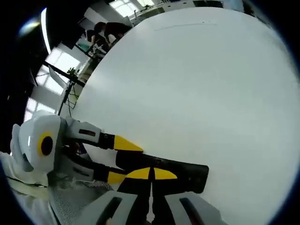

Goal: Press the specified remote control buttons in sequence, fully releasing each button before pressing the next.

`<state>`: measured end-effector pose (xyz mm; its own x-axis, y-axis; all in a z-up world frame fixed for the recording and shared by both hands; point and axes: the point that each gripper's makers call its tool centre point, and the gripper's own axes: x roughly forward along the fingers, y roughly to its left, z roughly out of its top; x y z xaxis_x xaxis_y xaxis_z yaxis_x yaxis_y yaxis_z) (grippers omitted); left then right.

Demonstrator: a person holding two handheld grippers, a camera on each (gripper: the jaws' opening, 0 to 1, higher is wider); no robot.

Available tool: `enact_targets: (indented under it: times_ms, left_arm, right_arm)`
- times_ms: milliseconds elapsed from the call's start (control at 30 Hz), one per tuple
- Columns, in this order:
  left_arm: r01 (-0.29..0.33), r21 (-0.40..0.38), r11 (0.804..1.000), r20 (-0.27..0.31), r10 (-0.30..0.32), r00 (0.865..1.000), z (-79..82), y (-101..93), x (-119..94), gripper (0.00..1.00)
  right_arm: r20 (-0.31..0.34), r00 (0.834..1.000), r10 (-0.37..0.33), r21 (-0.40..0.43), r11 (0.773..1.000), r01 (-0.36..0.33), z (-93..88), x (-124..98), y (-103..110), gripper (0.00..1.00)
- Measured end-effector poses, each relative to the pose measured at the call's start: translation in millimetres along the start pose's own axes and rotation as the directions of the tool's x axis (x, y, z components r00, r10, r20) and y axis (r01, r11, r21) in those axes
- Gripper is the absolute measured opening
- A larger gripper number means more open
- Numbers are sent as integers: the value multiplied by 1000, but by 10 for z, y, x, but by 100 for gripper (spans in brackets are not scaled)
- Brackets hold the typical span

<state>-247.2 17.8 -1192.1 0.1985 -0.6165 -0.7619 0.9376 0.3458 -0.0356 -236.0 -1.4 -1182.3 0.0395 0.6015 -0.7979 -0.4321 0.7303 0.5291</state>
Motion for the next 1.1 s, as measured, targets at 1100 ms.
enact_targets:
  times_ms: [1100]
  left_arm:
    - [-12, -39, 999, -3, 12, 1000, 13, 6, 2, 24]
  right_arm:
    - [25, 999, -43, -19, 999, 44, -140, -57, 15, 0]
